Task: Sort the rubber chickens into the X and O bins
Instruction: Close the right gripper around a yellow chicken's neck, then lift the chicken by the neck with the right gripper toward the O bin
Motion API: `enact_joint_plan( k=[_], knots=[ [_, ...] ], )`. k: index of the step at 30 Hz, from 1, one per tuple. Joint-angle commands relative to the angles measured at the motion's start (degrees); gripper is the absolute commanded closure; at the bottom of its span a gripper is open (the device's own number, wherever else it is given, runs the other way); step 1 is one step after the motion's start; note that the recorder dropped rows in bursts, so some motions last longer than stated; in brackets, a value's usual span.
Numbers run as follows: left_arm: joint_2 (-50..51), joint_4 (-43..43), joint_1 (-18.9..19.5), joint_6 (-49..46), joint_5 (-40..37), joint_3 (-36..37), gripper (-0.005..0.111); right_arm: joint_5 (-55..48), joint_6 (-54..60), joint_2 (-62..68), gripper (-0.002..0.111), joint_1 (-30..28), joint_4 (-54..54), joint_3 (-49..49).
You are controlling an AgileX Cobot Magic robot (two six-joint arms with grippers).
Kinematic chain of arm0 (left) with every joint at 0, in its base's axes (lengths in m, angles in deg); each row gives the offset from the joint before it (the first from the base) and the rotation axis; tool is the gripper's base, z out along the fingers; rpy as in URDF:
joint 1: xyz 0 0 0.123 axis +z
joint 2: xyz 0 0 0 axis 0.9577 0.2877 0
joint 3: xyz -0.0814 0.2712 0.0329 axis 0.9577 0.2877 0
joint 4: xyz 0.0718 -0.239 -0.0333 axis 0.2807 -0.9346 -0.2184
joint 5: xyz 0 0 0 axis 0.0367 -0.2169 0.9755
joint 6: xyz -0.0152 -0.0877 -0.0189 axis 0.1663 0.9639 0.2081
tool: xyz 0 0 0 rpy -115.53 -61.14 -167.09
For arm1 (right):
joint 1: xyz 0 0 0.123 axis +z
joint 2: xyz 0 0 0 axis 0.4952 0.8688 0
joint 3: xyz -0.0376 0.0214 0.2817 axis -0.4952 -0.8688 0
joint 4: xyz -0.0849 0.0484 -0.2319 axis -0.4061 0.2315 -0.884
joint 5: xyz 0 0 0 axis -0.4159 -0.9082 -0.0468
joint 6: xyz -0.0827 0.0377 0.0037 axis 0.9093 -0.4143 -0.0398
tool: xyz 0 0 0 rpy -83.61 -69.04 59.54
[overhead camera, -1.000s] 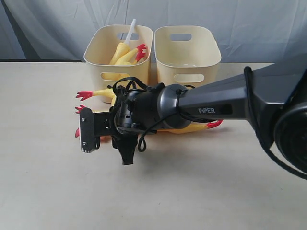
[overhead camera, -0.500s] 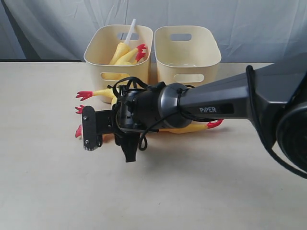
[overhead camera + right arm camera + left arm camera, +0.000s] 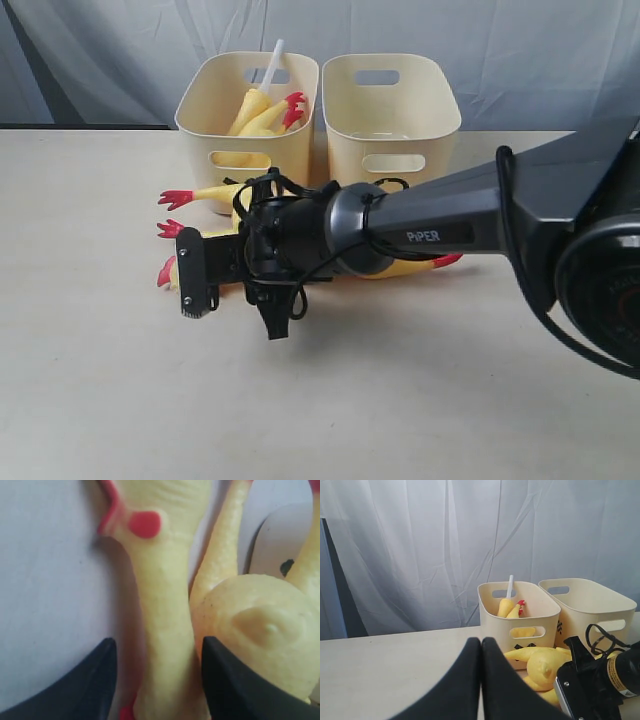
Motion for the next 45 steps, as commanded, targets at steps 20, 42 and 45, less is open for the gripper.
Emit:
enact_joint_plan(
  k=[20,42,45],
  knots=[
    [-0.3,-0.2,-0.2,0.1,0.1,0.1,0.107,-7.4,-0.4,-1.0,0.109,-0.1,5.1,-0.3],
    [-0.3,-0.1,-0.2,0.1,0.1,0.1,0.107,-9.0,-0.8,-15.6,0.109,-0.1,21.1,-0.3],
    [-0.3,-0.1,-0.2,0.1,0.1,0.1,0.107,-8.9,-3.5,-17.5,0.109,-0.2,22.4,-0.3]
  ],
)
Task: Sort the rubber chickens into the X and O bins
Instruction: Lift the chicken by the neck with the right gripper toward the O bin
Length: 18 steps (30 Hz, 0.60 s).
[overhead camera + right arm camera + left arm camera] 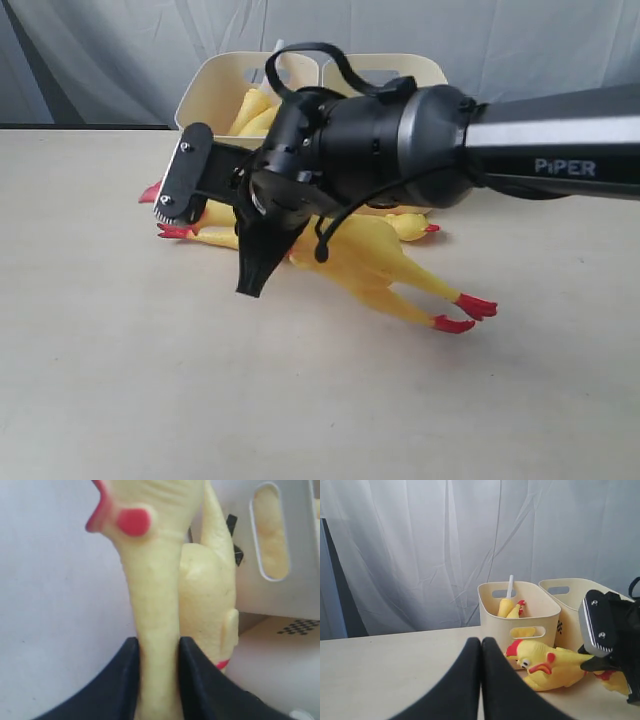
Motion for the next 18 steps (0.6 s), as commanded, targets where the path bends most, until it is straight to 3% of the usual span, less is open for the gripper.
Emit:
enact_joint_plan(
  k=[1,9,18],
  knots=[
    [-0.3,-0.1,-0.2,0.1,0.1,0.1,0.107,0.3,-4.4,-3.9,0.109,-0.3,1.4,-0.2],
    [-0.3,-0.1,-0.2,0.1,0.1,0.1,0.107,5.1,-19.9,-9.3,0.109,-0.9,-2.8,-0.2],
    [-0.3,-0.1,-0.2,0.1,0.0,0.1,0.107,13.0,-35.4,-14.5,0.109,-9.4,-2.6,-0.2]
  ],
)
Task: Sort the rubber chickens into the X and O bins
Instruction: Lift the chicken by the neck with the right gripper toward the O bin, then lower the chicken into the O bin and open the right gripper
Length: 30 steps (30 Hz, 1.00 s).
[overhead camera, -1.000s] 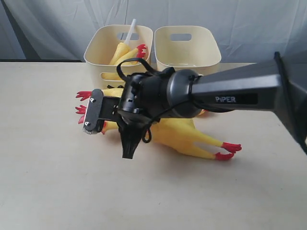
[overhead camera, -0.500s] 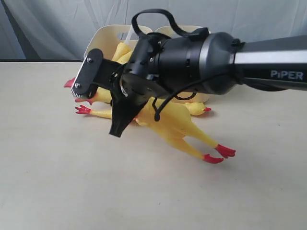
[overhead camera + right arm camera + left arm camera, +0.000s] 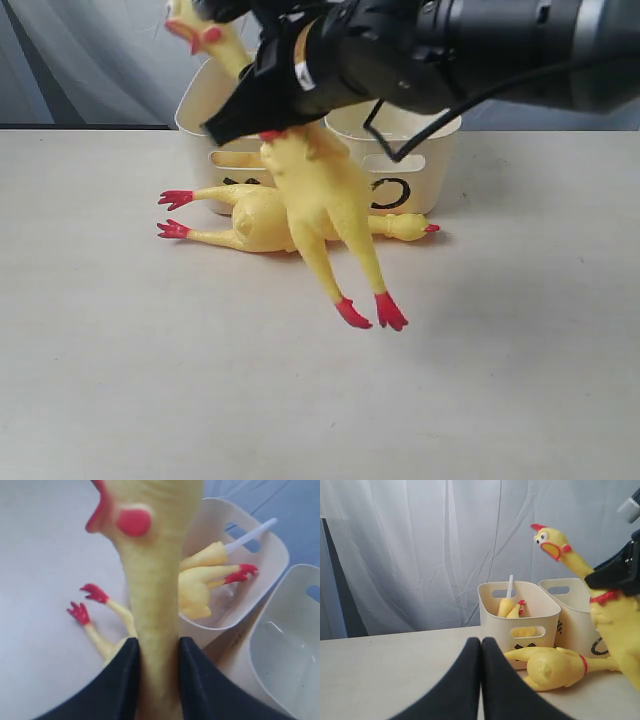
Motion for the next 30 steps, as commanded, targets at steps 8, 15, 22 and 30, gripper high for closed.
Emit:
enact_joint_plan(
  k=[8,15,22,30],
  knots=[
    [-0.3,0.4,-0.2,0.1,0.0,0.1,0.107,8.3,-7.7,-4.5,0.109,-9.5,-0.8,-0.2],
    [-0.3,2.5,-0.2,0.1,0.0,0.1,0.107,12.1,-10.8,-4.6,0.109,-16.1,-0.4,-0.2],
    [-0.3,2.7,-0.2,0.1,0.0,0.1,0.107,17.0,-13.3,-4.6,0.109,-22.6,3.9,-0.2],
    [-0.3,2.7,-0.2,0.1,0.3,0.1,0.107,25.2,-13.3,-4.5,0.109,-27.9,7.1,-0.2]
  ],
)
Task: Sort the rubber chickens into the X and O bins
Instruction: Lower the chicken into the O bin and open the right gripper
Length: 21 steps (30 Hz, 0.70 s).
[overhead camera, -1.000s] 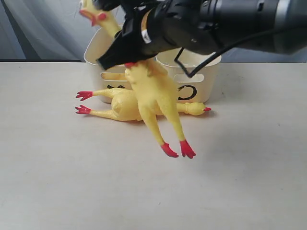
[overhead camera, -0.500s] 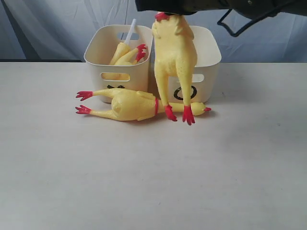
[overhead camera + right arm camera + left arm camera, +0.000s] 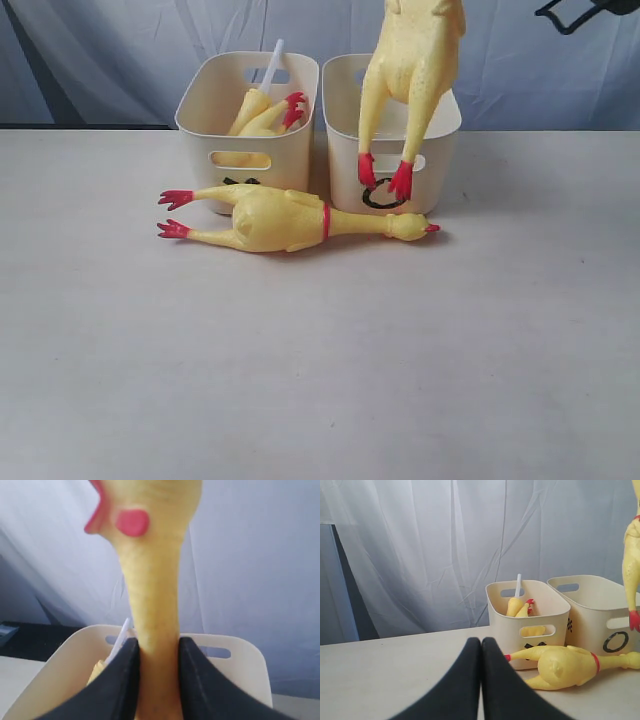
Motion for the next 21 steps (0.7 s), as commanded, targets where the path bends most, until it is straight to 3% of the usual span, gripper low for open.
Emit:
enact_joint_plan(
  k=[1,17,21],
  knots=[
    [-0.3,0.4,-0.2,0.1,0.5,0.1,0.107,6.3,-0.3,-0.6,0.109,-2.9,0.5,0.0],
    [-0.3,0.2,-0.2,0.1,0.5,0.1,0.107,31.0,1.6,10.2,0.109,-8.9,16.5,0.0],
    [-0.3,0.2,-0.2,0.1,0.5,0.1,0.107,39.3,8.9,14.1,0.109,-9.1,24.8,0.0]
  ],
)
